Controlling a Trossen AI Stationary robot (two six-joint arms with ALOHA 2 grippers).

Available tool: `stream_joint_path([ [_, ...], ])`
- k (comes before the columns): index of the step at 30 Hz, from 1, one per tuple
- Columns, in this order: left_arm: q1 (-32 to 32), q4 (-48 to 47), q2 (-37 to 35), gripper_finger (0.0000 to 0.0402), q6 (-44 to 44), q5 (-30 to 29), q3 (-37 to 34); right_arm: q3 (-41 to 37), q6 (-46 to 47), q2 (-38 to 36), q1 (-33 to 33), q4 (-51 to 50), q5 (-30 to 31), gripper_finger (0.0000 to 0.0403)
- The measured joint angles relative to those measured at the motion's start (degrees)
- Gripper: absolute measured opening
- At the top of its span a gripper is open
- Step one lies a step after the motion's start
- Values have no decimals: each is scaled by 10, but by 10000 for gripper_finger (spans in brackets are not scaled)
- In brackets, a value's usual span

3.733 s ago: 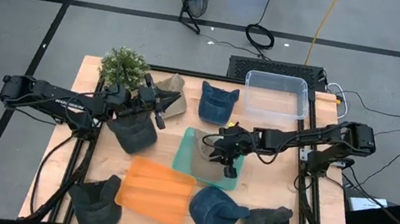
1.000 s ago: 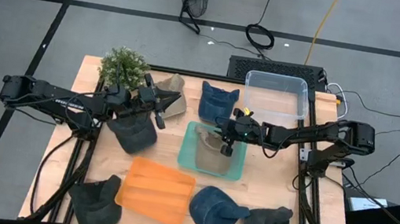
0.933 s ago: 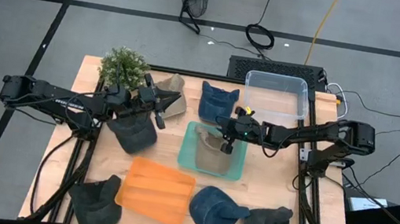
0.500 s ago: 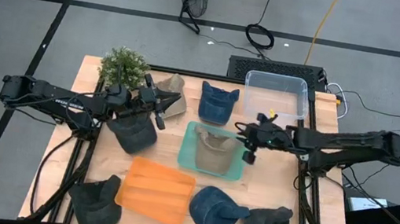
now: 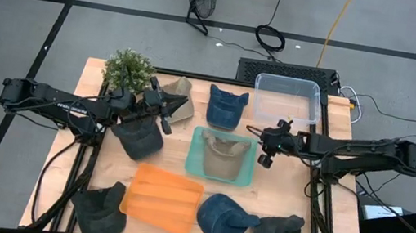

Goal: Pick & Place hat
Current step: Adjust the bins on the table

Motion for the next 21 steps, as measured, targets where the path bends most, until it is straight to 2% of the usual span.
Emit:
stream_joint_path([
  [6, 0, -2, 0, 47, 2, 0, 0, 0, -4, 8, -20, 68, -45, 64],
  [13, 0, -2, 0, 47, 4, 0, 0, 0, -41, 33, -21, 70, -45, 64],
  [21, 0, -2, 0, 47, 4, 0, 0, 0, -75, 104, -35, 138, -46, 64],
])
